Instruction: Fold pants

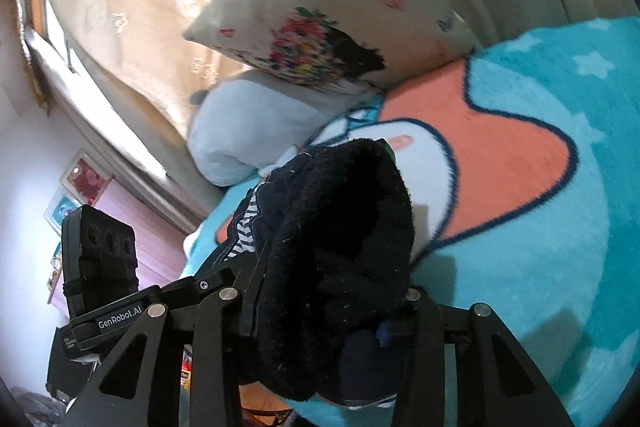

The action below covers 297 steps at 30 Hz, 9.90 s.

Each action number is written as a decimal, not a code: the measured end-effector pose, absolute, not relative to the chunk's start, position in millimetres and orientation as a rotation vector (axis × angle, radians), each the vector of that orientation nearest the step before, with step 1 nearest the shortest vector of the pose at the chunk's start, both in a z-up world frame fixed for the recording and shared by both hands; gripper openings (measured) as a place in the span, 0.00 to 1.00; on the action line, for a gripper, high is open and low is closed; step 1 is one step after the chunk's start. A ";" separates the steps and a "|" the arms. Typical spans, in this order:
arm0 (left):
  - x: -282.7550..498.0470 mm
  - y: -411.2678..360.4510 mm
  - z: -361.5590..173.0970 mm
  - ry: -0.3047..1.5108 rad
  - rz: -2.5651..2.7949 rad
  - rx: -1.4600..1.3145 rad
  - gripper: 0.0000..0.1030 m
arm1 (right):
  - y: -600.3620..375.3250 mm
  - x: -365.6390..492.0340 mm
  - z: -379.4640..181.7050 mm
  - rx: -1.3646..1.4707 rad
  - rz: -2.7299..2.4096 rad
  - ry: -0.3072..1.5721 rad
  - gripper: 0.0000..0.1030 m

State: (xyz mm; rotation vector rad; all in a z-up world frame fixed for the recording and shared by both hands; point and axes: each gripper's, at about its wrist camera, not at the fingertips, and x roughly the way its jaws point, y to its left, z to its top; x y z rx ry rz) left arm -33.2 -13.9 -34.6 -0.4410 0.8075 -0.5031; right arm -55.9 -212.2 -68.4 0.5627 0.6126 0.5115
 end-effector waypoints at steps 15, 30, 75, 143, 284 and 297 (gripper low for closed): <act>-18.2 -9.2 -65.7 0.894 -0.445 -0.438 0.26 | -210.6 -43.8 -86.5 0.520 0.439 0.691 0.46; -22.7 -26.0 -85.2 0.922 -0.518 -0.420 0.37 | -210.4 -32.4 -111.7 0.606 0.511 0.719 0.70; 19.8 -67.6 13.2 0.671 -0.398 -0.047 0.28 | -220.1 24.6 -14.9 0.454 0.481 0.600 0.43; 81.1 -14.0 -48.0 0.868 -0.375 -0.351 0.31 | -255.8 70.2 -66.8 0.555 0.312 0.653 0.62; -27.3 -7.2 -21.8 0.754 -0.035 -0.109 0.86 | -219.2 -38.9 -72.1 0.470 0.116 0.602 0.76; -17.7 -7.9 -33.7 0.799 -0.033 -0.120 0.86 | -228.0 -29.4 -81.9 0.489 0.102 0.623 0.76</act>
